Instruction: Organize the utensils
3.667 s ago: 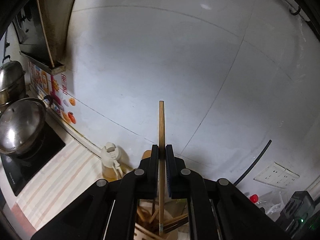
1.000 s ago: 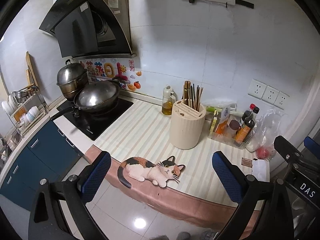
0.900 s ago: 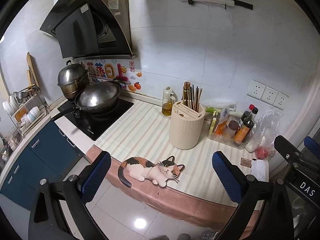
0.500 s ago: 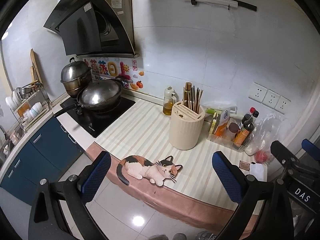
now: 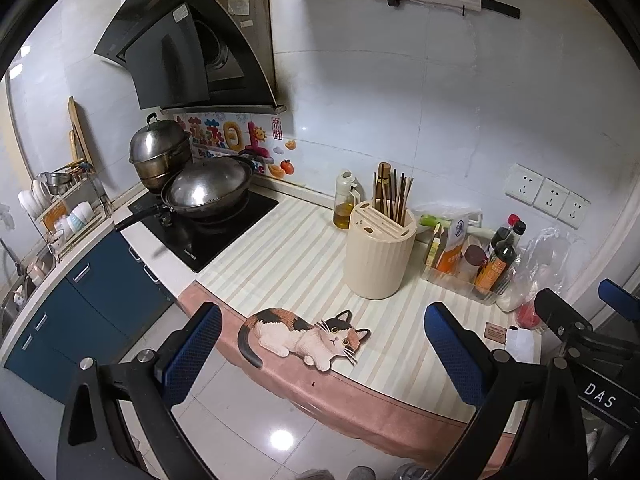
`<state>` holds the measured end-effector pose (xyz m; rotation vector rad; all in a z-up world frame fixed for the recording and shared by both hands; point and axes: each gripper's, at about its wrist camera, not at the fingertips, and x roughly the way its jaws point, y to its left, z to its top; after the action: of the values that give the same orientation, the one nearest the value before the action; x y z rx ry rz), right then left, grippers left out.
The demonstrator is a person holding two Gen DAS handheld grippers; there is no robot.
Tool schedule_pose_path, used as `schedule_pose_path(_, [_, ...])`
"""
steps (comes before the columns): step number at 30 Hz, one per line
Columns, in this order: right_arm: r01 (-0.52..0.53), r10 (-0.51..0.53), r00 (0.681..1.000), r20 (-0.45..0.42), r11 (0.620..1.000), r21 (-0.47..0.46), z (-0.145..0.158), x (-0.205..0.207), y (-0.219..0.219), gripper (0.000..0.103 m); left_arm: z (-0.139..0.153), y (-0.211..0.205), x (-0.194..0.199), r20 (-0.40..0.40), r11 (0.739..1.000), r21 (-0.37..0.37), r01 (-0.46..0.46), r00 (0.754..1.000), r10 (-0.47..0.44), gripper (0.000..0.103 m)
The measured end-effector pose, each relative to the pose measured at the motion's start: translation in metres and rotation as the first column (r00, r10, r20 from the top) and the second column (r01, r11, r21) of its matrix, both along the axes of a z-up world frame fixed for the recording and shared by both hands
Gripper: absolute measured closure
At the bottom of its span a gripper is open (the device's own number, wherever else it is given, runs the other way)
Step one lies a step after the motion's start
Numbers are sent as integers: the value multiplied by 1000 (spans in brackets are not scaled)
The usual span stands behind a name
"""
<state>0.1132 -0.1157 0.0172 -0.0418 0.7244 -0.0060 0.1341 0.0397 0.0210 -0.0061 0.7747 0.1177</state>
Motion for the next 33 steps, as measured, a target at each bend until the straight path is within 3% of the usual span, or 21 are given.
schedule_pose_path(33, [4,-4,1000,-5,1000,1,-4,0,-6,0,-12,2,1,-23,1000,14,8,1000,-7,0])
